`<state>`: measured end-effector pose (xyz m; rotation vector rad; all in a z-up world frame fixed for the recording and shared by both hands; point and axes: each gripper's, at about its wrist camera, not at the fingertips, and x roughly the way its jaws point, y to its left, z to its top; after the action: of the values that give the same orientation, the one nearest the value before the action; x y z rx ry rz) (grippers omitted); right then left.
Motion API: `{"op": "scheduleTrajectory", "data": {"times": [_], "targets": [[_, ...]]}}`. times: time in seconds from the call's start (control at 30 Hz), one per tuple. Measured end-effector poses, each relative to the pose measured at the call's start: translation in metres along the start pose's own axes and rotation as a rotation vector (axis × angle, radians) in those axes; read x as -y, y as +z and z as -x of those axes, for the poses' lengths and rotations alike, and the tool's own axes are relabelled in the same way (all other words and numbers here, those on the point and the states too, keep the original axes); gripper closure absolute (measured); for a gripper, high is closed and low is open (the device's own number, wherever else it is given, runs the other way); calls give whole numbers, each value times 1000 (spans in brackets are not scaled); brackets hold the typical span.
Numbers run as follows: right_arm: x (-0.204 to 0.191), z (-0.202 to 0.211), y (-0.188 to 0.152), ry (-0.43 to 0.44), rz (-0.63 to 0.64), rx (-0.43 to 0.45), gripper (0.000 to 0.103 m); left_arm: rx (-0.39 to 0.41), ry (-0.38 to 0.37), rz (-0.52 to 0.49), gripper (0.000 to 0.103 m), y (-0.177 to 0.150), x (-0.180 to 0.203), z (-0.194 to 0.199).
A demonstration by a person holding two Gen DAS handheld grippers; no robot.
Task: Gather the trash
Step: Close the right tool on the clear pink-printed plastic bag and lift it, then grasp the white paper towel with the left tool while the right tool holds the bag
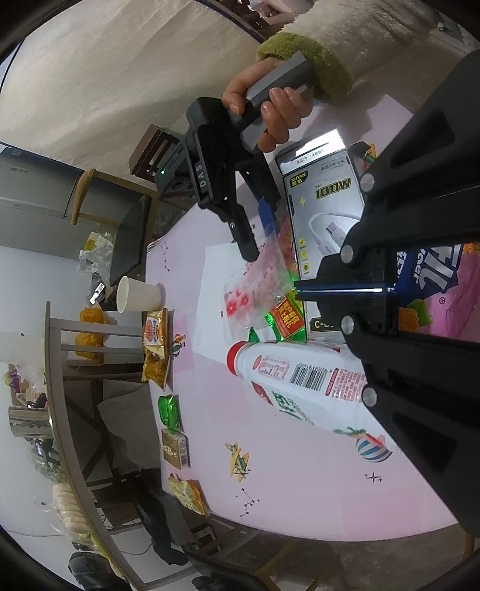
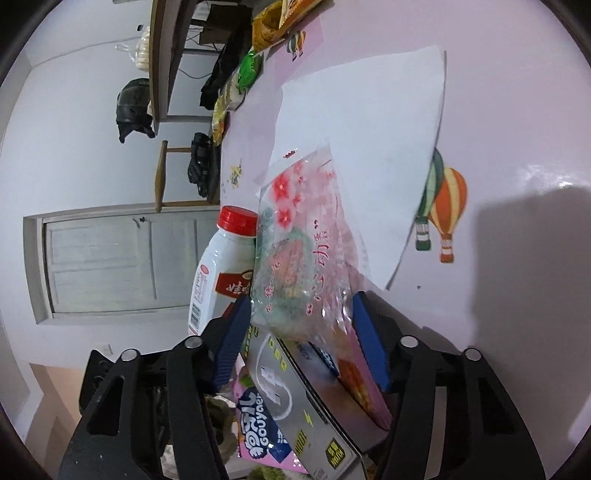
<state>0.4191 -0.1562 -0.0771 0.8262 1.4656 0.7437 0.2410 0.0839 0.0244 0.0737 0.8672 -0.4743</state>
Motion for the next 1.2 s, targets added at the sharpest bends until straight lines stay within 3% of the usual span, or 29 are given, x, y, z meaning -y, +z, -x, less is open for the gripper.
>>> {"op": "scheduleTrajectory", "data": {"times": [0.33,0.43,0.67,0.77,1.2], "targets": [[14,9,-5,9,-10,26,92,-12,8,12,103,0,1,-5],[16,16,-10,32,-6,52,97,-11,12,10,103,2,3,-3],[29,50,-25,119,-16,141,99,-10,9,-23,102,18,14,1],[40,59,-31,136,-43,169,99,-19,5,-34,96,24,20,-3],[56,75,-43,48,-64,302,95,-166,12,-70,95,10,37,-58]]}}
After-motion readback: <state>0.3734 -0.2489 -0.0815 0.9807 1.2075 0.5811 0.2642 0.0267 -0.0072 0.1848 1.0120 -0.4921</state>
